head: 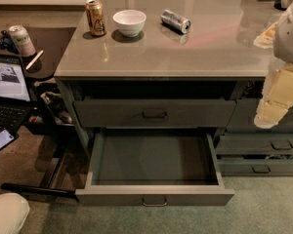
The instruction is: Place redbull can into middle drawer
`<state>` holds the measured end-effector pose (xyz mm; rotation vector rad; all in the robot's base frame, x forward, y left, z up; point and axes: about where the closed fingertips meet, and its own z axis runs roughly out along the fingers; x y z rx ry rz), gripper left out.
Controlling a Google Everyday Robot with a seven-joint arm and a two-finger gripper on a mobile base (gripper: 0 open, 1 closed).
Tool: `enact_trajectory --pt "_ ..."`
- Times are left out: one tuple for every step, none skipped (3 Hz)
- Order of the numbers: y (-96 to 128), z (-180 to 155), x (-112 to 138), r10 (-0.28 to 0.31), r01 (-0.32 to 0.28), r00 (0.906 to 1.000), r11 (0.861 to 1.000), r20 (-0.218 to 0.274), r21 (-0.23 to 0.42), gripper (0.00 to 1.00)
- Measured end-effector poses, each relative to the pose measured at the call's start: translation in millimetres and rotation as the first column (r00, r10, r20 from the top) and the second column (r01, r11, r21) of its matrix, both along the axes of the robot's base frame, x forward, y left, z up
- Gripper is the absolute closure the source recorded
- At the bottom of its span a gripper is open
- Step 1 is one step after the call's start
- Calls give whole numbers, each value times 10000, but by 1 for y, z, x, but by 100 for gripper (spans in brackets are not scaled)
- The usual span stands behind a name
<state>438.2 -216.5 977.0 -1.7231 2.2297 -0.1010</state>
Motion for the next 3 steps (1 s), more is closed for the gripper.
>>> enact_trajectory --pt "0 0 0 0 0 10000 10000 1 1 0" --pt "-1 4 1 -79 76 9998 9999 183 149 0" --pt "-10 18 13 -734 612 9939 9881 823 1414 0"
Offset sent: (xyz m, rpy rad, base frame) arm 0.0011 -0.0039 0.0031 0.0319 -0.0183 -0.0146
